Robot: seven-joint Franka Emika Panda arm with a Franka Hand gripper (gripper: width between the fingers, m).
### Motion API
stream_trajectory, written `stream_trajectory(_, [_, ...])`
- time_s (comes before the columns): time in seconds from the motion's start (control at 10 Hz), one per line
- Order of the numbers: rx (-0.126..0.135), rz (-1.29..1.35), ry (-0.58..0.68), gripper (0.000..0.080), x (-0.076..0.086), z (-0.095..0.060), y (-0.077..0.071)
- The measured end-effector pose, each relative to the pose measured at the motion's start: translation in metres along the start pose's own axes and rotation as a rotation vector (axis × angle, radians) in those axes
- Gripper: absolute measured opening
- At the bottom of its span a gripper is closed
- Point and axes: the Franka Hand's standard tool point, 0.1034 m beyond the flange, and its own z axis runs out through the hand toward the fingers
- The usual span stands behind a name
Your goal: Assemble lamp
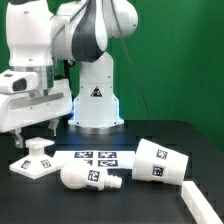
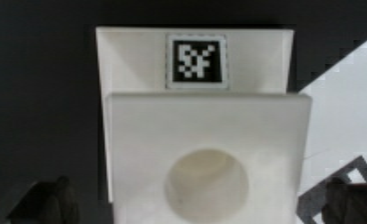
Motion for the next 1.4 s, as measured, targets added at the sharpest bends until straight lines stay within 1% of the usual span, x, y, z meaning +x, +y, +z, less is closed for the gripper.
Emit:
stream_trajectory(0.2, [0.007, 0.005, -0.004, 0.0700, 0.001, 0.005, -0.002])
stream_trajectory(0.4, [0.007, 0.006, -0.004, 0.0700, 0.001, 0.005, -0.002])
stream_trajectory(0.5, [0.007, 0.006, -0.004, 0.0580, 0.001, 0.005, -0.002])
stream_trajectory(0.6, [0.007, 0.006, -0.004, 0.0528, 0.002, 0.005, -0.002])
stream_trajectory(0.7, [0.007, 0.006, -0.004, 0.0528, 0.002, 0.005, -0.002])
stream_trajectory(0.8, [0.019, 0.026, -0.007, 0.0528, 0.003, 0.004, -0.003])
stream_trajectory(0.9, [0.057, 0.091, -0.020, 0.0528, 0.013, -0.012, -0.004])
stream_trajectory(1.0, [0.047, 0.126, -0.029, 0.0528, 0.024, -0.038, -0.002])
stream_trajectory(1.2, [0.053, 0.218, -0.079, 0.0528, 0.034, -0.081, -0.001])
stream_trajectory(1.3, [0.056, 0.286, -0.089, 0.0528, 0.046, -0.097, 0.000])
stream_trajectory(1.4, [0.045, 0.344, -0.094, 0.0528, 0.068, -0.107, 0.003])
